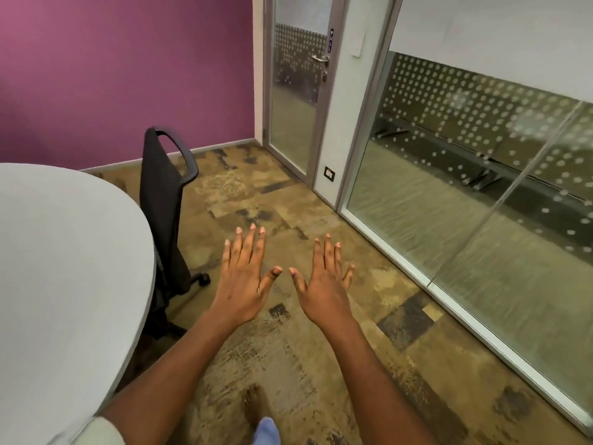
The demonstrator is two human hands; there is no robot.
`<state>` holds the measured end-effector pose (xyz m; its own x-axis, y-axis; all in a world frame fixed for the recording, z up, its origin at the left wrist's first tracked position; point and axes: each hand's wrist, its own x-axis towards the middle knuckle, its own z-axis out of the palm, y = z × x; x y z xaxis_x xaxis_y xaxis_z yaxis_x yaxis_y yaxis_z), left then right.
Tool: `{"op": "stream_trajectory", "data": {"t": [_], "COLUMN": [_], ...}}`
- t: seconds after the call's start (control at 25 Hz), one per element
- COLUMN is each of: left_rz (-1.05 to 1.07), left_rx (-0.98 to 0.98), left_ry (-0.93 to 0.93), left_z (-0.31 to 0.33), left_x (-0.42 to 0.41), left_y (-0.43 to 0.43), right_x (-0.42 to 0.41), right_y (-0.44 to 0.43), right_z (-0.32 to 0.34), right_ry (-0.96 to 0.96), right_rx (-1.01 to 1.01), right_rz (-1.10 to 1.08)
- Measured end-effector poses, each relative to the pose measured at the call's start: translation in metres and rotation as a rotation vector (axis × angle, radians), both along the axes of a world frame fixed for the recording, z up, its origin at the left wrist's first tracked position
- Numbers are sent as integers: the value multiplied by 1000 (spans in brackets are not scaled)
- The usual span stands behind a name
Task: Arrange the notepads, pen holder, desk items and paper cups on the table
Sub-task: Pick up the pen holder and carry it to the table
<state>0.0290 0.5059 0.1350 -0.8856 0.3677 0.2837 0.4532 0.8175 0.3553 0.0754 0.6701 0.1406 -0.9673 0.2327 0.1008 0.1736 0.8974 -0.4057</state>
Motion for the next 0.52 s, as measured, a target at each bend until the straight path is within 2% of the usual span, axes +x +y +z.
{"op": "stream_trajectory", "data": {"t": [0.16, 0.36, 0.52], "left_rz": [-34, -19, 23], "left_rx": [117, 148, 163], "left_ry": [-68, -60, -63], "left_z": [4, 17, 19], "left_x": [-105, -232, -298], "left_y": [34, 69, 82], "right_x": [-94, -223, -298], "right_y": [28, 67, 75], "right_z": [6, 14, 11], "right_ry": [14, 38, 51], "right_rx": [30, -6, -22], "right_rz": [31, 19, 80]}}
